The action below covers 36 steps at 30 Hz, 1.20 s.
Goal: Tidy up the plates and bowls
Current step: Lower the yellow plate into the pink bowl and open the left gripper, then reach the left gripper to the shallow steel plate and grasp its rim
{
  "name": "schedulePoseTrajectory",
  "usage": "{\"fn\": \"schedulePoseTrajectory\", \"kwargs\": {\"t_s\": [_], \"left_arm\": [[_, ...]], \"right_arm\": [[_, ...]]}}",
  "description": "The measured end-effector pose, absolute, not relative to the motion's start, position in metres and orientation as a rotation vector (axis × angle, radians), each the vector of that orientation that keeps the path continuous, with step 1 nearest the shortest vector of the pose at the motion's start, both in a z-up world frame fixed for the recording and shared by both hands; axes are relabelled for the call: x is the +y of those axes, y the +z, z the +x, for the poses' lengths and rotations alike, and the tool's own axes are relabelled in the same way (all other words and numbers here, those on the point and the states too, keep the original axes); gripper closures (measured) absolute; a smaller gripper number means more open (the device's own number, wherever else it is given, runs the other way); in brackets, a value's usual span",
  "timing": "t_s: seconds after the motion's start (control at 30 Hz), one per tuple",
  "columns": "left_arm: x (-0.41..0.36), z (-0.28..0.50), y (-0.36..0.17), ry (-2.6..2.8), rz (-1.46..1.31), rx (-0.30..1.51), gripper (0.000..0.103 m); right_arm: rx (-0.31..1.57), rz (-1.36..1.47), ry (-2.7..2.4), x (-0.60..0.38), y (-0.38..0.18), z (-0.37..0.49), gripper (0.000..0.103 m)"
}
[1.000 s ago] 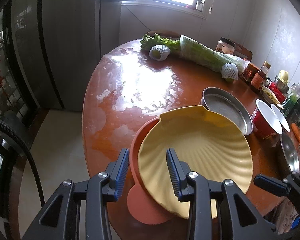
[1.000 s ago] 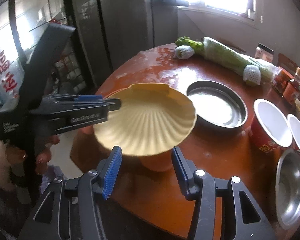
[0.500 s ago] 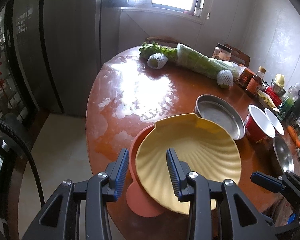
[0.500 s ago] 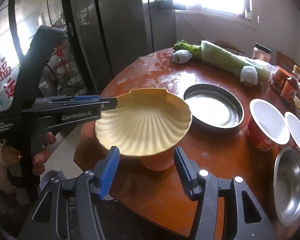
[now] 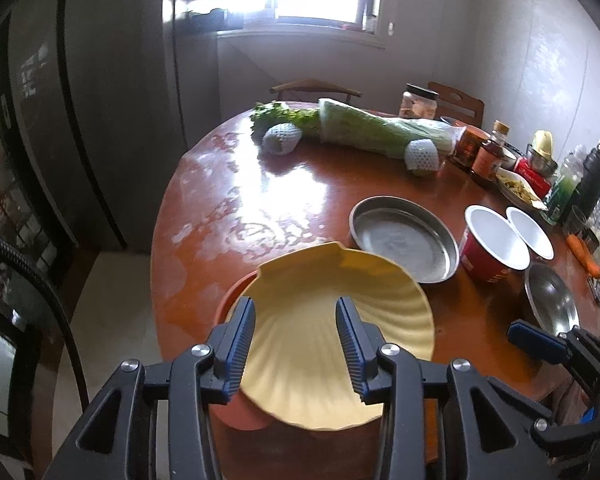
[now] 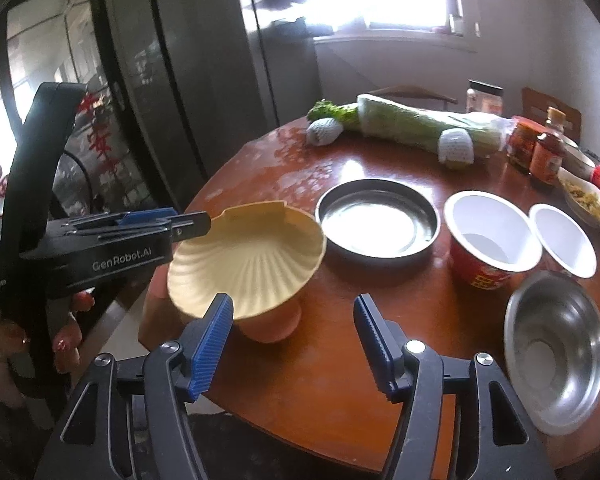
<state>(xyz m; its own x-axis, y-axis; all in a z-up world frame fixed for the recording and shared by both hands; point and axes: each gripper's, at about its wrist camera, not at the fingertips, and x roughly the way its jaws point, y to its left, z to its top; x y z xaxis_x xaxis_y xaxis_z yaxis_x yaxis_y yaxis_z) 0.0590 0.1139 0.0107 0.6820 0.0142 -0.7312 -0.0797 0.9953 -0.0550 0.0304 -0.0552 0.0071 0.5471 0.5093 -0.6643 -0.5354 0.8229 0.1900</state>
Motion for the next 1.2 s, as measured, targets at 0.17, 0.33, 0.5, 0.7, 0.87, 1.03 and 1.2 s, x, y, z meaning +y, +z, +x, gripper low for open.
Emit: {"fn": "schedulePoseTrajectory", "kwargs": {"t_s": [0.17,0.33,0.5,0.7,0.87,1.03,1.2], "left_arm": [[0.095,0.066,0.016,0.037,-0.042,0.823,0.059],[0.081,0.071,0.019,0.018,-0.011,0.827,0.058],[0.071,0.078,0.021,0.002,0.014,0.833,0.05],[0.068,0.092,0.021,-0.017,0.03,0.856,0.048],[0.066,0.112,0.023,-0.043,0.056,0.872,0.048],[0.065,0.141,0.021,-0.075,0.067,0.91,0.048],[0.064,0.167,0.018,-0.115,0.059,0.947,0.048]], "right_arm": [[0.765,0.009,0.591,-0.072,0.009,0.033,0.035],[0.76,0.037,0.564,-0.087,0.009,0.036,0.034],[0.765,0.084,0.547,-0.1,0.007,0.038,0.033],[0.795,0.115,0.523,-0.102,0.002,0.047,0.033],[0.834,0.143,0.504,-0.098,-0.006,0.058,0.031],[0.876,0.228,0.477,-0.096,-0.015,0.078,0.029],[0.901,0.293,0.47,-0.094,-0.021,0.098,0.029]]}}
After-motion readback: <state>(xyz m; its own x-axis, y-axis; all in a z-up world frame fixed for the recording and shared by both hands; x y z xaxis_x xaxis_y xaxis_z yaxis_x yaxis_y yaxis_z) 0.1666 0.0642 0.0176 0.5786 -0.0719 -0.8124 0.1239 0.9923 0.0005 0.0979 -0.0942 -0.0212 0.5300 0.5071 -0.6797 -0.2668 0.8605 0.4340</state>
